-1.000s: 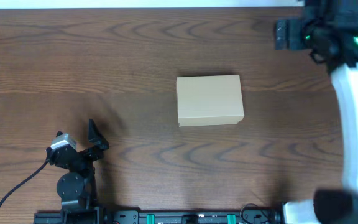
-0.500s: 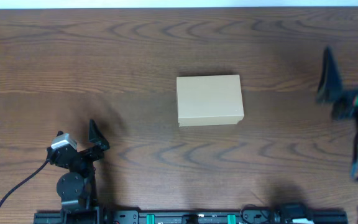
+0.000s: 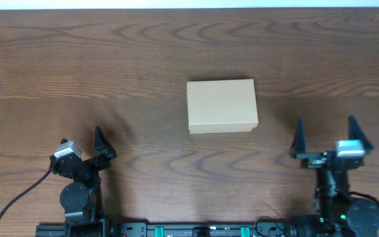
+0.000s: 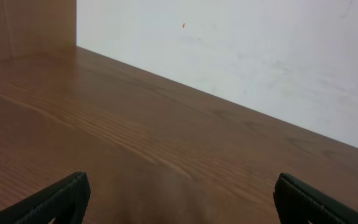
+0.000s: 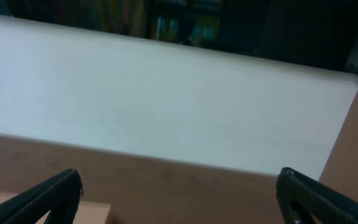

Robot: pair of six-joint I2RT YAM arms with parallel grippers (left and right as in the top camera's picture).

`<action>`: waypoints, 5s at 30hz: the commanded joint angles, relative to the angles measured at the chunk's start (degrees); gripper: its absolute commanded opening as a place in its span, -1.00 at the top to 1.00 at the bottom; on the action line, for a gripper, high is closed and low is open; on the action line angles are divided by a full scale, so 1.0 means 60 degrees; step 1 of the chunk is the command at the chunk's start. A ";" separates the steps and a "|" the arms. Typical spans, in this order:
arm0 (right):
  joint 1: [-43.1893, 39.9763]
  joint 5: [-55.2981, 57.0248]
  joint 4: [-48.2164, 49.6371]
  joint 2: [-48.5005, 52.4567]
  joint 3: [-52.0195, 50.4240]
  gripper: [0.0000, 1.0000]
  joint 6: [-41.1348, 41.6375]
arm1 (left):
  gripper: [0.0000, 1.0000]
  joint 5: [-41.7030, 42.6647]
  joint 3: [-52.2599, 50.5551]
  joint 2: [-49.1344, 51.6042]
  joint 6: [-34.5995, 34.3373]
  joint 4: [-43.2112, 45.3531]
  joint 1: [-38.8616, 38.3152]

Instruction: Pack container

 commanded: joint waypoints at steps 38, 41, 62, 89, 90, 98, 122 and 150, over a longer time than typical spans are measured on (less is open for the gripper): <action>-0.1260 -0.0058 0.1759 -0.0925 -0.3096 -0.99 -0.0331 | -0.91 0.0029 -0.0175 -0.0044 0.0004 -0.0452 -0.0040; -0.1257 -0.0062 0.1231 -0.0925 -0.3096 -0.99 -0.0331 | -0.91 0.0029 -0.0175 -0.0044 0.0004 -0.0452 -0.0040; -0.1260 -0.0066 0.0066 -0.0863 -0.3096 -0.99 -0.0331 | -0.90 0.0029 -0.0175 -0.0044 0.0004 -0.0452 -0.0040; -0.1260 -0.0066 0.0066 -0.0863 -0.3096 -0.99 -0.0331 | -0.91 0.0029 -0.0175 -0.0044 0.0004 -0.0452 -0.0040; -0.1260 -0.0066 0.0066 -0.0863 -0.3096 -0.99 -0.0331 | -0.90 0.0029 -0.0175 -0.0044 0.0004 -0.0452 -0.0040; -0.1260 -0.0066 0.0066 -0.0863 -0.3096 -0.99 -0.0331 | -0.90 0.0029 -0.0175 -0.0044 0.0004 -0.0452 -0.0040; -0.1260 -0.0066 0.0066 -0.0863 -0.3096 -0.99 -0.0331 | -0.91 0.0029 -0.0175 -0.0044 0.0004 -0.0452 -0.0040; -0.1260 -0.0066 0.0062 -0.0863 -0.3096 -0.98 -0.0331 | -0.91 0.0029 -0.0175 -0.0044 0.0004 -0.0452 -0.0040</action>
